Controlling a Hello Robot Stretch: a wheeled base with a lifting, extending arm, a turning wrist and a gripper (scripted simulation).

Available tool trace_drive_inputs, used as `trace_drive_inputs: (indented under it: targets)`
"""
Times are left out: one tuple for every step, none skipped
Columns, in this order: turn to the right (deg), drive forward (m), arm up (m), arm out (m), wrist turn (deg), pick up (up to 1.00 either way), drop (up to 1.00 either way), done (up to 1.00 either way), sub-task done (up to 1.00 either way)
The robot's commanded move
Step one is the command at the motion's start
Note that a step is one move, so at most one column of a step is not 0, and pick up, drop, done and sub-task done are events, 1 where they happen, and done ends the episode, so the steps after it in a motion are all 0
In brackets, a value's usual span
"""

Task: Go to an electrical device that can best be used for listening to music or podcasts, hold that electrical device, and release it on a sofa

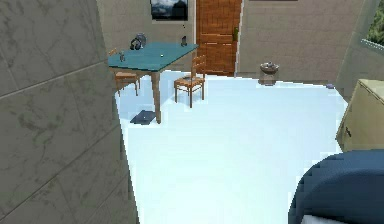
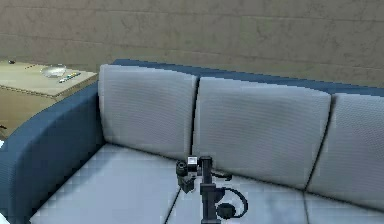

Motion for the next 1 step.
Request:
trace_drive_inputs:
  targets:
    - [0.0, 0.00, 0.10, 0.00, 0.0, 0.00, 0.00, 0.00, 0.00]
